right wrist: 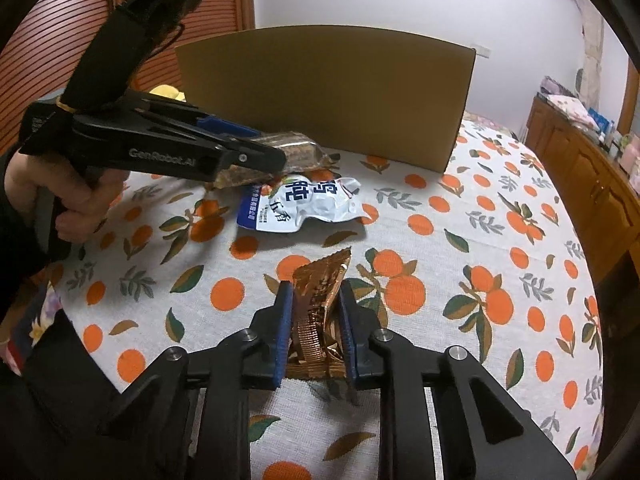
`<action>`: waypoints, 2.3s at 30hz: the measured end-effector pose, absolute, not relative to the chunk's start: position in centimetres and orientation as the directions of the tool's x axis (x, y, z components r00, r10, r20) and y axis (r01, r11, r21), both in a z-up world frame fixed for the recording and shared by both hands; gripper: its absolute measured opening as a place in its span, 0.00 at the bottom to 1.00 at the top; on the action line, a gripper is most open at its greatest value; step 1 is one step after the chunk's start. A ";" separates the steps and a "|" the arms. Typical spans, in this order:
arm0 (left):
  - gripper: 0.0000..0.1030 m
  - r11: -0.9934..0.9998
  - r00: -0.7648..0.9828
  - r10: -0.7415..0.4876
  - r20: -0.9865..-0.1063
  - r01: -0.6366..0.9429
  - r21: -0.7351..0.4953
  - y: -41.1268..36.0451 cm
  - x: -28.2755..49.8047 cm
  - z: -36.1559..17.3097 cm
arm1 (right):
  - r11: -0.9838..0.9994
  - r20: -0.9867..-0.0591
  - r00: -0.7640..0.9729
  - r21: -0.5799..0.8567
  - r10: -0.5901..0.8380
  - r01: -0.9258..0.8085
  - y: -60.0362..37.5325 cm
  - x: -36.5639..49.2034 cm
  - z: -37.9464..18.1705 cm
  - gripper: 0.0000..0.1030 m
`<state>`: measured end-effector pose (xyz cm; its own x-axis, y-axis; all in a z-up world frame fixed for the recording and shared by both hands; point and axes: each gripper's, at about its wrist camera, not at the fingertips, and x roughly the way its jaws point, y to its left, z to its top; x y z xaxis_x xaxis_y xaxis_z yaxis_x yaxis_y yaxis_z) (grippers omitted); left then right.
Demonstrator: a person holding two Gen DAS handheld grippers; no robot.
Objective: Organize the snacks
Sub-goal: 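Close the right gripper on the brown snack while the left gripper grasps the biscuit pack, then lift and carry the brown snack and biscuit pack over the box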
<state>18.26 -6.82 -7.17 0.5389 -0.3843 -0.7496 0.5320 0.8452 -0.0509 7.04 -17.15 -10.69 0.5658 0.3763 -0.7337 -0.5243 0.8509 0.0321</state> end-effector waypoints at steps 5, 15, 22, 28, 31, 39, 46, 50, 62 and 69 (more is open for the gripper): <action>0.39 0.846 0.555 -0.403 -0.728 0.529 -0.065 -6.4 17.6 -6.1 | 0.865 -0.727 0.579 0.040 0.369 -0.500 -17.5 7.3 -10.5 0.18; 0.39 0.843 0.596 -0.439 -0.673 0.532 -0.079 -6.1 16.3 -2.9 | 0.877 -0.694 0.610 0.065 0.382 -0.475 -18.7 7.9 -8.4 0.18; 0.39 0.843 0.640 -0.466 -0.611 0.531 -0.086 -5.0 15.9 0.4 | 0.878 -0.660 0.650 0.032 0.377 -0.477 -19.0 8.8 -5.9 0.18; 0.39 0.853 0.676 -0.461 -0.575 0.517 -0.075 -4.0 16.8 2.7 | 0.870 -0.619 0.684 -0.002 0.386 -0.493 -19.0 10.3 -2.9 0.19; 0.39 0.858 0.683 -0.461 -0.567 0.507 -0.086 -3.2 17.5 3.4 | 0.866 -0.595 0.699 -0.009 0.398 -0.501 -18.9 11.2 -1.4 0.19; 0.40 0.885 0.717 -0.418 -0.557 0.461 -0.071 -1.6 19.8 4.1 | 0.844 -0.544 0.717 -0.028 0.436 -0.535 -17.7 14.3 1.5 0.19; 0.40 0.910 0.736 -0.373 -0.566 0.410 -0.067 -0.3 22.5 3.8 | 0.815 -0.518 0.713 -0.050 0.473 -0.578 -15.7 17.3 3.0 0.19; 0.40 0.921 0.740 -0.349 -0.575 0.383 -0.066 0.2 24.1 3.4 | 0.798 -0.516 0.704 -0.063 0.488 -0.599 -14.4 19.0 3.1 0.19; 0.40 0.943 0.748 -0.298 -0.594 0.329 -0.060 0.7 27.7 2.5 | 0.780 -0.535 0.675 -0.046 0.508 -0.624 -12.3 24.1 2.5 0.19; 0.40 0.957 0.750 -0.253 -0.611 0.288 -0.043 0.6 29.3 1.8 | 0.782 -0.567 0.659 -0.041 0.494 -0.622 -11.5 26.6 1.4 0.19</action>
